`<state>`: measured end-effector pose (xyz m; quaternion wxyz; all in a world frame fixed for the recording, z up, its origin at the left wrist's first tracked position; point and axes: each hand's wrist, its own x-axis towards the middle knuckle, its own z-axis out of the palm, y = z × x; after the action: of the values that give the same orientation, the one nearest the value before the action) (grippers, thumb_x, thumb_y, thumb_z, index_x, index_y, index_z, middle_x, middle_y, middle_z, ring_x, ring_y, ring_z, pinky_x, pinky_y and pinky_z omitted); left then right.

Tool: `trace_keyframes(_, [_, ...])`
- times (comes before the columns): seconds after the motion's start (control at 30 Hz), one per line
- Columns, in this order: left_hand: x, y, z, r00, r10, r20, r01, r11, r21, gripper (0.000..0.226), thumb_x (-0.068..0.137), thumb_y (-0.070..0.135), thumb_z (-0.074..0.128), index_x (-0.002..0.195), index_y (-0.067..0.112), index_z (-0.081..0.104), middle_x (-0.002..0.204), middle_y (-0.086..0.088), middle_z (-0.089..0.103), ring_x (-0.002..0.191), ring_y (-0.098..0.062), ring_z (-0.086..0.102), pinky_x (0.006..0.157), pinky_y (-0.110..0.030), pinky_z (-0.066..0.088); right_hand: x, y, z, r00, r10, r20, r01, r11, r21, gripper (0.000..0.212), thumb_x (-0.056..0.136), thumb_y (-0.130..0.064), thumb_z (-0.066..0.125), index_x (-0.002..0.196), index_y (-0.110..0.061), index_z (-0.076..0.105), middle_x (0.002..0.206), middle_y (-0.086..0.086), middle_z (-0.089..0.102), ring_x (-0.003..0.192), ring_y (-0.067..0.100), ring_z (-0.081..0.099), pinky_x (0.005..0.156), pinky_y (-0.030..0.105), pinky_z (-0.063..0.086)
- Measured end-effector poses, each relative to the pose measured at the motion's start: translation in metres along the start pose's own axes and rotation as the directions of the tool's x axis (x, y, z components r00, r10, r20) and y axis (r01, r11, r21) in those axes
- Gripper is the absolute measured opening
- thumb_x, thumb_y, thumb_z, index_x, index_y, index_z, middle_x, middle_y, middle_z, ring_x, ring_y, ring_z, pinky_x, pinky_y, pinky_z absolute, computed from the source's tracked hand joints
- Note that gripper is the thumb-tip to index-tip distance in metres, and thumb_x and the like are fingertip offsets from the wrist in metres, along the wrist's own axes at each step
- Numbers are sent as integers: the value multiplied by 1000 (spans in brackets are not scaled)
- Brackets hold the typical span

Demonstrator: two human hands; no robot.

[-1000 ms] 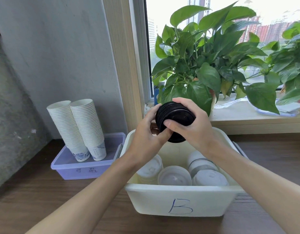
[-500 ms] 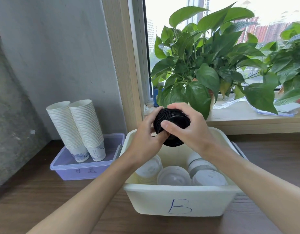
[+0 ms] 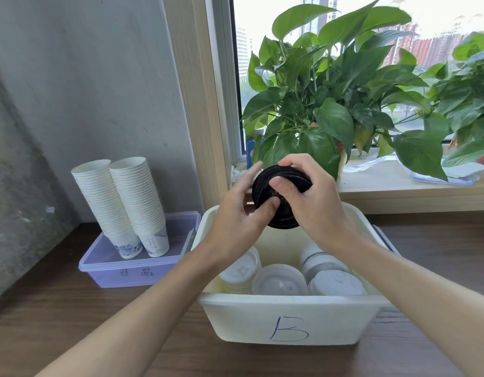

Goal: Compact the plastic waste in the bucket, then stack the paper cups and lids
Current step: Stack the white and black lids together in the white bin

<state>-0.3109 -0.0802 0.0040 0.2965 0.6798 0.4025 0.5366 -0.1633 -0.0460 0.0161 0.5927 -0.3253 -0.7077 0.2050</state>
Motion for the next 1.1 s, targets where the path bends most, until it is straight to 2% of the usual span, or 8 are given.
trace_keyframes(0.07, [1,1,2,998,-67,22,68,995,-70,72,85,25,69,148,21,36,129,0,62,115,-6,63,96,-26,52,-1,0,0,999,23,-47,-21,999,45,25,85,-42,64,99,-22,59,90,-14,62,89,6,60,81,21,46])
trace_keyframes(0.2, [4,2,0,1000,-25,-1,25,999,-32,43,88,10,63,128,23,59,121,-5,68,111,-13,65,93,-25,54,-1,0,-1,989,151,-7,-149,982,120,28,81,-43,64,99,-23,59,87,-17,66,88,0,62,80,17,47])
trace_keyframes(0.3, [3,0,-1,999,-16,34,14,998,62,56,88,1,66,131,36,54,124,2,67,114,-11,63,91,-16,51,-2,0,-2,987,137,86,-142,988,60,39,74,-52,67,102,-26,62,96,-14,68,96,2,63,86,21,49])
trace_keyframes(0.47, [0,0,0,998,-7,66,5,999,41,57,88,-8,65,138,19,55,119,-2,71,110,-15,67,90,-18,52,-2,-2,-1,995,84,55,-82,996,-46,43,74,-58,54,100,-27,69,101,-9,69,99,0,61,89,20,47])
trace_keyframes(0.63, [-1,2,0,997,7,70,-10,999,43,54,87,-6,69,138,11,57,119,-5,72,107,-21,69,93,-26,55,-3,-1,-3,1000,18,18,-15,991,-131,30,76,-55,55,89,-31,67,92,0,68,93,11,61,85,27,49])
trace_keyframes(0.83, [0,1,-2,997,21,77,-24,999,42,57,88,-1,69,141,11,53,122,-7,70,110,-21,68,97,-31,54,-2,-1,-2,1000,-15,-25,13,995,-95,30,76,-51,58,83,-23,64,86,-1,64,84,10,60,76,22,47])
trace_keyframes(0.97, [2,-2,4,992,-90,93,94,995,-41,74,81,23,72,146,19,37,132,-7,60,118,-21,64,103,-42,52,3,-1,0,978,158,-135,-143,983,114,35,79,-53,57,81,-19,63,71,-18,62,72,1,57,69,16,45])
trace_keyframes(1.1, [5,-4,2,998,-44,41,44,999,0,57,84,16,63,140,13,51,121,-7,69,116,-19,64,102,-37,52,1,4,-2,981,191,19,-191,971,146,25,82,-51,59,92,-28,63,80,-22,66,83,-7,60,76,11,45])
